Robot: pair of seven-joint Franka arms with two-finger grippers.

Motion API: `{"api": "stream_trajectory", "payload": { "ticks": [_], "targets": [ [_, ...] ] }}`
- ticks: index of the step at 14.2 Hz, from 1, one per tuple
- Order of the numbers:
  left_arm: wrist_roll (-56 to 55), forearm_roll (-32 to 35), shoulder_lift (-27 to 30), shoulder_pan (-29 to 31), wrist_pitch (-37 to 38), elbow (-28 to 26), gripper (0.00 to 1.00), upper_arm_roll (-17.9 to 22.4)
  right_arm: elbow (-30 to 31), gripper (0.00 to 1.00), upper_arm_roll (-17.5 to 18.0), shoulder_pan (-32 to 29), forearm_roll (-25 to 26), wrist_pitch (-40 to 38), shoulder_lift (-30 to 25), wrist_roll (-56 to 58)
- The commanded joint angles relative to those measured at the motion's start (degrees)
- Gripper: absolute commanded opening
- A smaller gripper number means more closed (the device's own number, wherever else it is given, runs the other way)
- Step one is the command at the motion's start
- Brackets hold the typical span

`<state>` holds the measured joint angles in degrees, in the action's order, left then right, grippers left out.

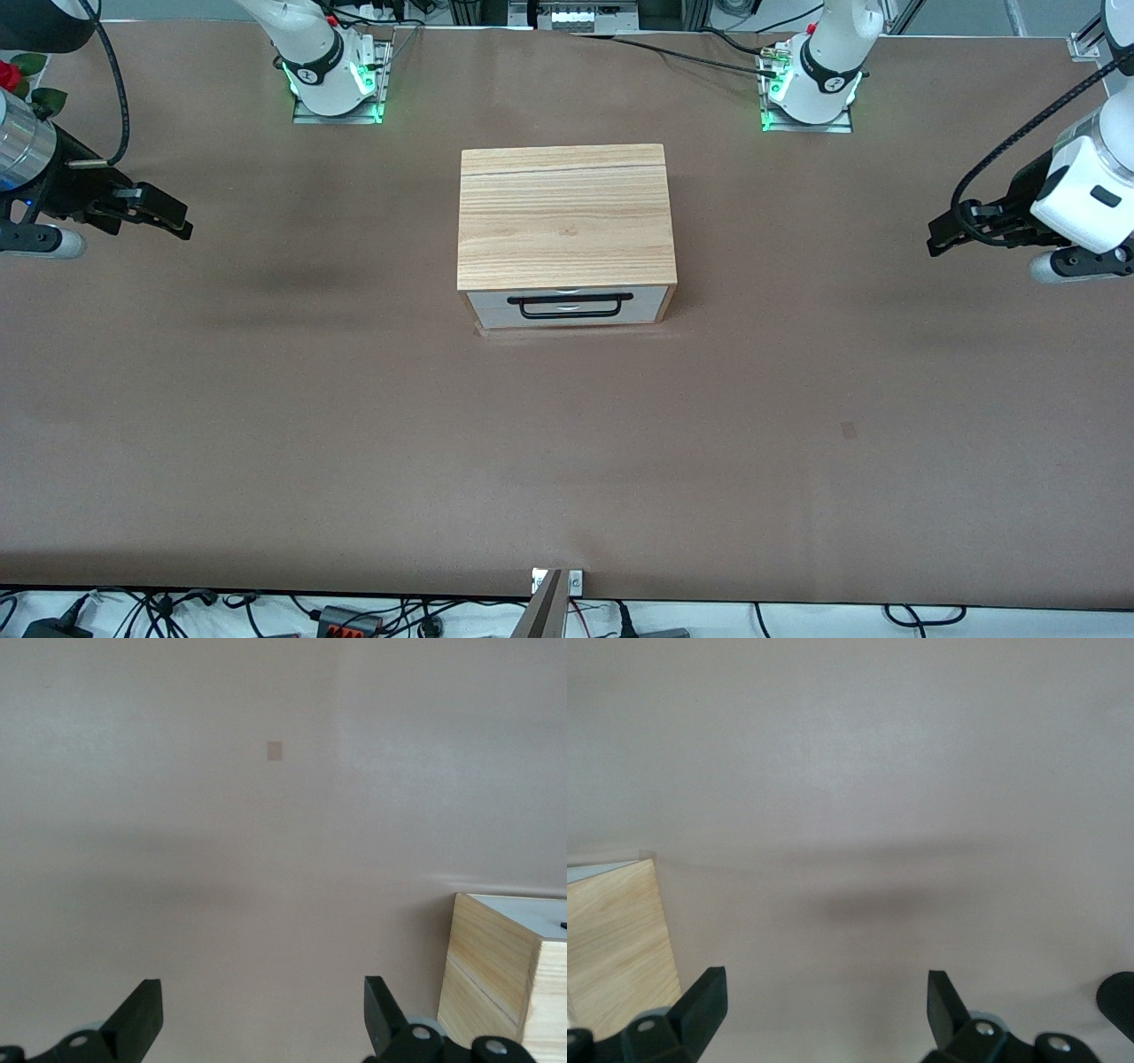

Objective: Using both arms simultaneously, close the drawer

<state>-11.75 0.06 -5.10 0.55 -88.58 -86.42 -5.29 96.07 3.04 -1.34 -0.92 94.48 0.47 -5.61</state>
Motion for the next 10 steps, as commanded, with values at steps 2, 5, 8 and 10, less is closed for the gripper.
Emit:
{"api": "stream_trajectory", "payload": {
  "ticks": [2, 5, 8, 10],
  "targets": [
    [1.2, 1.17, 2.82, 0.42, -2.21, -3.76, 1.0, -0.6, -1.15, 1.0, 0.56, -1.03, 0.56, -1.41, 0.14, -0.02],
    [1.2, 1.17, 1.94, 0.59, -2.03, -3.5, 1.0, -0.52, -1.06, 1.0, 0.3, -1.21, 0.39, -1.5, 0.23, -0.19],
    [1.29, 1.17, 1.76, 0.16, -1.51, -3.23, 1.0, -0.6, -1.06, 1.0, 0.65, -0.68, 0.48, -1.5, 0.14, -0.19],
    [1.29, 1.17, 1.76, 0.07, -1.42, -3.23, 1.0, -0.52, -1.06, 1.0, 0.48, -1.03, 0.39, -1.5, 0.23, -0.1]
  ]
}}
